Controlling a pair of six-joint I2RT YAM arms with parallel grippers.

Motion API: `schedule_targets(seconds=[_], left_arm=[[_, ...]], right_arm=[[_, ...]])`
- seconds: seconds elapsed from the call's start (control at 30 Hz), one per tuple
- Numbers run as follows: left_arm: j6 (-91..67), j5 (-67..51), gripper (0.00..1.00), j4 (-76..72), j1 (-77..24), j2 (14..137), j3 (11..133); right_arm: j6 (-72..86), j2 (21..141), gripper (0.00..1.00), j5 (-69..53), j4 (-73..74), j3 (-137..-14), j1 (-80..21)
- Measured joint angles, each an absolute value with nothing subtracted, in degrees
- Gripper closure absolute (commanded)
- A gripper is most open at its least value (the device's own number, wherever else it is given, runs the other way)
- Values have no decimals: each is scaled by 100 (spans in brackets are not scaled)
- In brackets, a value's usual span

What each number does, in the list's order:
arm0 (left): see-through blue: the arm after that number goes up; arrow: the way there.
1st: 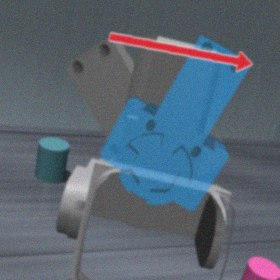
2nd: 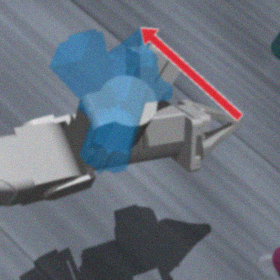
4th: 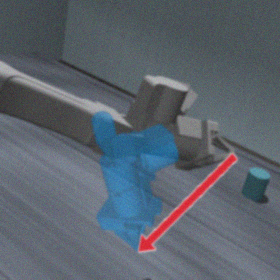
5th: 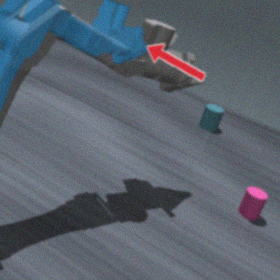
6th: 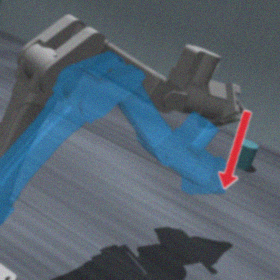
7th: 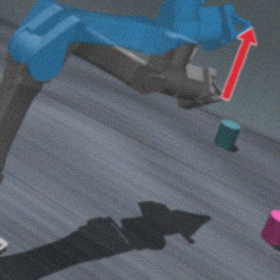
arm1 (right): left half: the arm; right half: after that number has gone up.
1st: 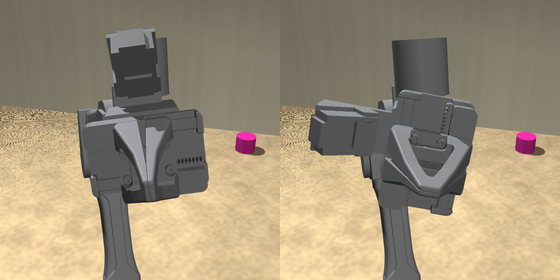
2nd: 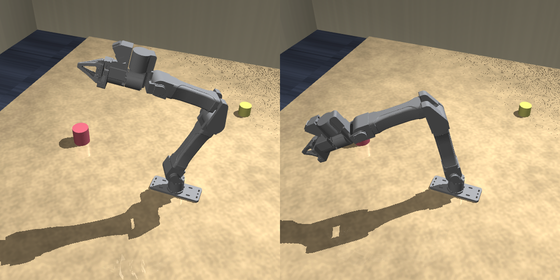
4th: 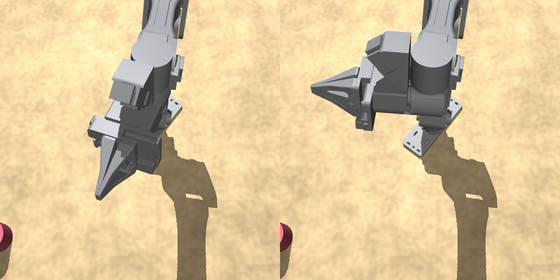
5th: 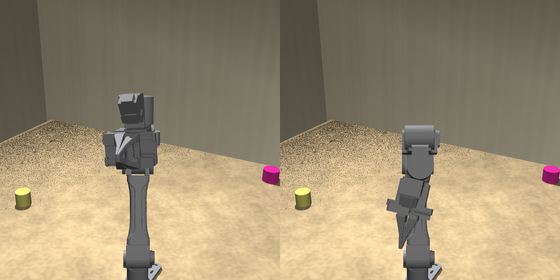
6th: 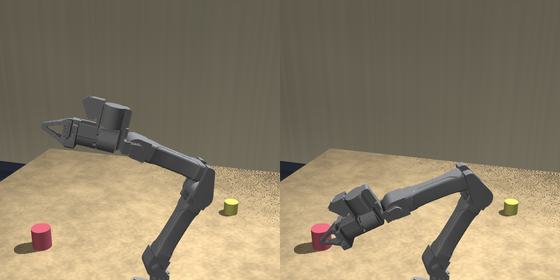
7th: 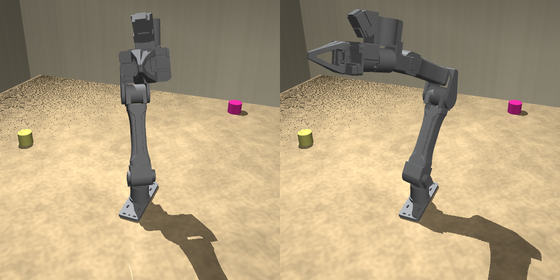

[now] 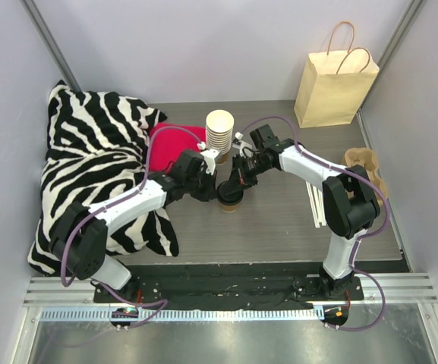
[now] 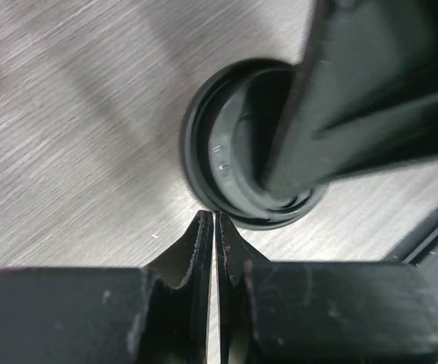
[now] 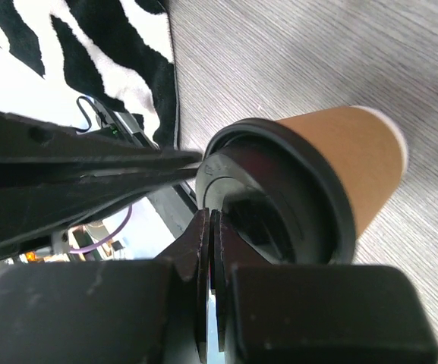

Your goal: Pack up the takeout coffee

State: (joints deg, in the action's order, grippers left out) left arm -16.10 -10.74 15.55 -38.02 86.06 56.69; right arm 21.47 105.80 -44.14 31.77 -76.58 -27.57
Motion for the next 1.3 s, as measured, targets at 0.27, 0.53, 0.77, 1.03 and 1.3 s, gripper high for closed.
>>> schedule_targets(seconds=[0.27, 0.53, 0.77, 1.03, 1.3], left_arm=[[-1625, -993, 83, 2005, -3780, 8864, 5485], [-1804, -1411, 81, 1973, -3813, 7870, 5498], [-1800, -1358, 76, 1857, -4003, 7983, 5498], [-1802, -1293, 75, 1551, -4049, 8440, 5559], [-1804, -1243, 65, 1575, -4049, 8637, 5607]], right_arm=[[2130, 10613, 98, -4545, 3194, -7660, -2735], [2115, 10613, 98, -4602, 3214, -7662, -2727], [2121, 10610, 98, -4624, 3240, -7686, -2727], [2119, 10615, 98, -4602, 3260, -7693, -2709], [2110, 10694, 94, -4731, 3306, -7732, -2683]])
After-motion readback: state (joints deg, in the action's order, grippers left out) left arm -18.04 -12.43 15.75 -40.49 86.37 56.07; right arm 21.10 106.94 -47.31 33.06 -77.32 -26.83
